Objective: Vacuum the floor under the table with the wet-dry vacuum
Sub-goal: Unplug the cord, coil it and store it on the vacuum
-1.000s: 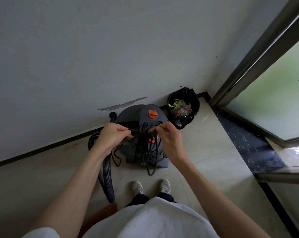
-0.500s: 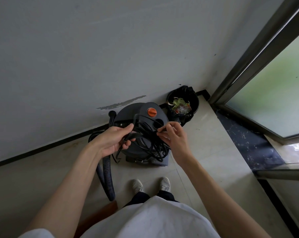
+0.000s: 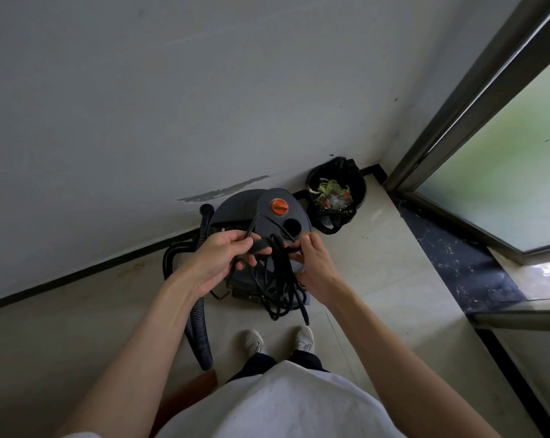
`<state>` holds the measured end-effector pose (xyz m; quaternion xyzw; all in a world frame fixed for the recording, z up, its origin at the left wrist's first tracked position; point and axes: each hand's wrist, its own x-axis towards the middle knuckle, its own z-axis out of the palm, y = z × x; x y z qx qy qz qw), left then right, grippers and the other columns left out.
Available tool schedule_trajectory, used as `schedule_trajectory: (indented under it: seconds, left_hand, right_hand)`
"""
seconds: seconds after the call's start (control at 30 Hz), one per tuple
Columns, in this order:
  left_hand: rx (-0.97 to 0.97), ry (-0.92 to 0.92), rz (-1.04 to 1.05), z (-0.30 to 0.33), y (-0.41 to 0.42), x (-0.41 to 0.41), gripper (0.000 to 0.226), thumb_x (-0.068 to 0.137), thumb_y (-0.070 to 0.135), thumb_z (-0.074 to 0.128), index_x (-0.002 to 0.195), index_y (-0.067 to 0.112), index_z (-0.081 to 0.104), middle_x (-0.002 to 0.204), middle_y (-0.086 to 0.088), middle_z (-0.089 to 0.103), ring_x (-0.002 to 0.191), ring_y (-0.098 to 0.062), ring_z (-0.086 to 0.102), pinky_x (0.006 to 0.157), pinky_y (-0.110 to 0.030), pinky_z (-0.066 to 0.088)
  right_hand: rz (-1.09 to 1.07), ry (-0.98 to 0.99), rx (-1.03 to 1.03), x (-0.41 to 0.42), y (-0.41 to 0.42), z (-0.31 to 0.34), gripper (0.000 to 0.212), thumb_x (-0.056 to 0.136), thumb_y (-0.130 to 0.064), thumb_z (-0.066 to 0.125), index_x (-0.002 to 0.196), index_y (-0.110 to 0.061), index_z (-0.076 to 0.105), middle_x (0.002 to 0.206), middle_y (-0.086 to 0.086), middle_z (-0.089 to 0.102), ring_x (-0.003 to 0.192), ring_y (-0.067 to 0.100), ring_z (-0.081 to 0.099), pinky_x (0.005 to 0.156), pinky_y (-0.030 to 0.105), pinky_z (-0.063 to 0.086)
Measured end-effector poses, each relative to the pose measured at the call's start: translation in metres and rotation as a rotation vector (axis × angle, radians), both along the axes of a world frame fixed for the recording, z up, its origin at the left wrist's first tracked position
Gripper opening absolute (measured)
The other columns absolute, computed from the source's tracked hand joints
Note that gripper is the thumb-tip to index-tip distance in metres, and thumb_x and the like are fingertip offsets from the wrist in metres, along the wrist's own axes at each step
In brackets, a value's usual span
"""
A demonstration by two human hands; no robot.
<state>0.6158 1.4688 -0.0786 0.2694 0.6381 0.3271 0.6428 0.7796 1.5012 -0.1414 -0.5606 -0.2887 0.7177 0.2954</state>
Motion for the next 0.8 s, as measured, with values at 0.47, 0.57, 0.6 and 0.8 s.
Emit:
schedule_trajectory:
  seconds: [0.47, 0.57, 0.6, 0.8]
  left_hand:
    - [0.057, 0.01, 0.053, 0.0, 0.003, -0.007, 0.018, 0.096, 0.005, 0.044, 0.091, 0.01, 0.06, 0.078, -0.004, 0.073, 0.078, -0.013, 0.065, 0.061, -0.022, 0.038]
    - [0.025, 0.021, 0.05, 0.001, 0.002, -0.017, 0.017, 0.096, 0.005, 0.046, 0.093, 0.008, 0.062, 0.085, -0.008, 0.069, 0.07, -0.013, 0.06, 0.061, -0.022, 0.041]
    - [0.012, 0.027, 0.045, 0.001, 0.002, -0.02, 0.017, 0.095, 0.005, 0.047, 0.093, 0.007, 0.063, 0.086, -0.008, 0.067, 0.067, -0.013, 0.059, 0.06, -0.021, 0.042]
    - [-0.061, 0.034, 0.046, 0.001, 0.0, -0.037, 0.019, 0.095, 0.006, 0.047, 0.093, 0.006, 0.066, 0.083, -0.007, 0.064, 0.059, -0.011, 0.056, 0.054, -0.019, 0.041]
  right_hand:
    - [0.177, 0.094, -0.234, -0.003, -0.004, 0.002, 0.022, 0.105, -0.022, 0.027, 0.093, -0.011, 0.043, 0.096, 0.015, 0.059, 0.067, 0.027, 0.064, 0.059, 0.038, 0.053]
    - [0.127, 0.093, -0.228, 0.0, -0.003, 0.002, 0.021, 0.104, -0.019, 0.029, 0.088, -0.014, 0.041, 0.094, 0.015, 0.053, 0.059, 0.023, 0.058, 0.057, 0.036, 0.05]
    - [0.108, 0.108, -0.214, 0.002, -0.002, 0.003, 0.02, 0.103, -0.016, 0.028, 0.087, -0.013, 0.039, 0.093, 0.016, 0.051, 0.057, 0.023, 0.055, 0.057, 0.037, 0.05]
    - [0.044, 0.074, -0.138, 0.009, 0.006, 0.005, 0.016, 0.103, -0.013, 0.025, 0.088, -0.013, 0.029, 0.081, 0.019, 0.048, 0.046, 0.019, 0.048, 0.05, 0.034, 0.048]
